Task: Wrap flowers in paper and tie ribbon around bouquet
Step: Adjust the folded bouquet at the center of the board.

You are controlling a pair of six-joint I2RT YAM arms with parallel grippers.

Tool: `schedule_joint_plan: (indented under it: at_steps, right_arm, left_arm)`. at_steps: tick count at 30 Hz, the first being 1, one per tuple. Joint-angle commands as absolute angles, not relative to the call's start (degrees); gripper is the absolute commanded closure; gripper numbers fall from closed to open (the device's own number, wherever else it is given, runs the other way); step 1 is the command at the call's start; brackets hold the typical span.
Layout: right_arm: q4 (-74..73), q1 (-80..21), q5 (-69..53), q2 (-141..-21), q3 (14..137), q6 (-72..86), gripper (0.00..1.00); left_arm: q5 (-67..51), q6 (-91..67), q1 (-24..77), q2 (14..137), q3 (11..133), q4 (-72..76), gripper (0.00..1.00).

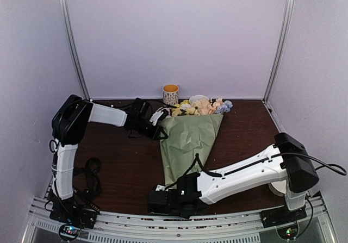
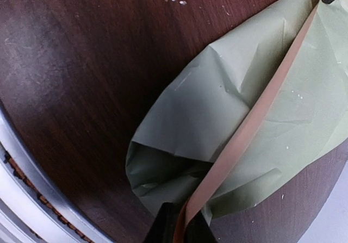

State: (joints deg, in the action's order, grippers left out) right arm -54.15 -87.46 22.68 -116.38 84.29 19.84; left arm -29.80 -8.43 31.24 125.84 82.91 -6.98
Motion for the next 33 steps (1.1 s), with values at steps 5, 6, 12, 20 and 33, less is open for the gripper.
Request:
schedule_joint_plan:
  at_steps: [5,6,12,20,33]
  right_arm:
    - [-48.5,-88.2,12.6,-102.5,78.8,13.4,0.68]
    - [-47.1,-87.9,11.4,-100.2,77.6,12.8,0.64]
    - [-33.2,-79.1,6.9,-83.1,63.4,18.3,0.52]
    - [-13.3,-49.7,-7.3,-71.1,44.9,37.2,0.20]
    - [9.1,-30.1,-27.9,-95.1,49.4,45.0,0.15]
  left_arm:
    - [-28.0,-7.8,29.6,127.0,84.2,-3.7,1.00]
    - [-28.2,-7.8,29.7,126.9,84.0,-3.5,1.00]
    - [-29.4,-7.9,29.6,126.5,83.1,-2.2,1.00]
    - [-29.8,-8.1,29.7,126.4,83.2,-2.2,1.00]
    - [-30.6,-9.3,29.6,126.4,81.9,-2.7,1.00]
